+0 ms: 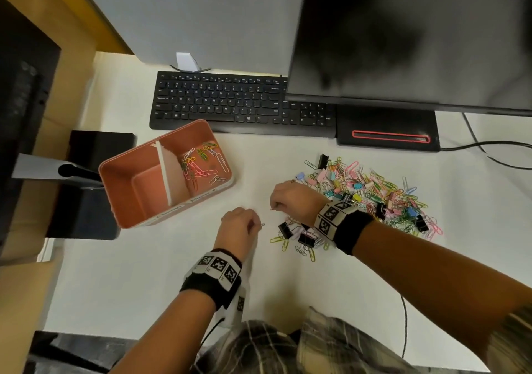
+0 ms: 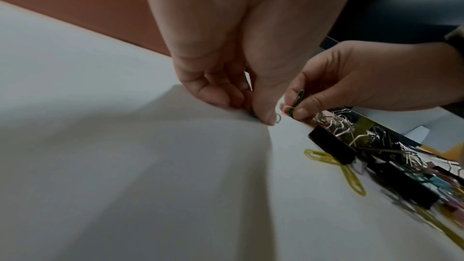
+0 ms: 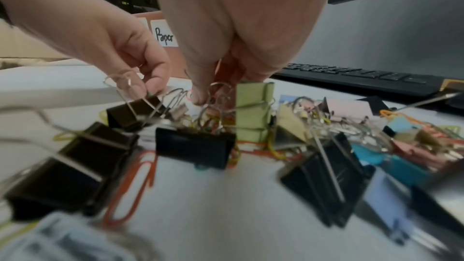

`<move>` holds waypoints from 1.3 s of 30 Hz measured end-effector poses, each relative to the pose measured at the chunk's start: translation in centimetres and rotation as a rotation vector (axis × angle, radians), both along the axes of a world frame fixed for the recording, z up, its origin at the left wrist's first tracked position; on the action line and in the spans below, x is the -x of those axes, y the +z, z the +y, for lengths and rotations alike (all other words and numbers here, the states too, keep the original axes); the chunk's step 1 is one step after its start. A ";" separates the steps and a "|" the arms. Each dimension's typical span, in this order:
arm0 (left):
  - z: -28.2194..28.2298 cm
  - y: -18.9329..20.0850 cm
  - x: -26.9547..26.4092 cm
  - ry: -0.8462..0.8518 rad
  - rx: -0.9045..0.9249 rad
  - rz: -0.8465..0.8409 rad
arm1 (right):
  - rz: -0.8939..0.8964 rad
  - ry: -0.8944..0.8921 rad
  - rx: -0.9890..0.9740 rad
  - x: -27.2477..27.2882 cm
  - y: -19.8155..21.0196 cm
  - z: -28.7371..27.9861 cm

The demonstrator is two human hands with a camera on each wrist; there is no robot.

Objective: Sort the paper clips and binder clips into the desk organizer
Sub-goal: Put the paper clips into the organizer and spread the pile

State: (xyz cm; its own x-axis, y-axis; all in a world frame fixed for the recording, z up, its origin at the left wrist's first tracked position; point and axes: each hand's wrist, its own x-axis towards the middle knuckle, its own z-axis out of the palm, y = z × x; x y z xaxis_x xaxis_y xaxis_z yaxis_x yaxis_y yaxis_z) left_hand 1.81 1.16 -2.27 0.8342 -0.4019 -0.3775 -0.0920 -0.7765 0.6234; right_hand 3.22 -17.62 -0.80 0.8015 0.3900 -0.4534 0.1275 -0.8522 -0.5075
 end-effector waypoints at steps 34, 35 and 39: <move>-2.3 2.3 -1.5 -0.170 0.030 -0.076 | 0.040 -0.370 -0.031 6.1 3.3 -5.6; -3.1 2.3 -2.2 -0.178 0.052 -0.096 | 0.048 -0.347 -0.012 5.9 3.1 -5.0; -6.0 1.2 -3.7 -0.320 0.092 -0.032 | 0.083 -0.375 0.044 5.5 2.2 -3.7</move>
State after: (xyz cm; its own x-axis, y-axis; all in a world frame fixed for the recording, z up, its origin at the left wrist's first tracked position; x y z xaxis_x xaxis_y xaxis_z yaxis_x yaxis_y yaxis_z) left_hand 5.53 -4.86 -1.09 0.6707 -0.6770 -0.3030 -0.3432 -0.6455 0.6823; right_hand -2.31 -21.34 1.39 0.8447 0.0554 -0.5323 -0.2369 -0.8532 -0.4647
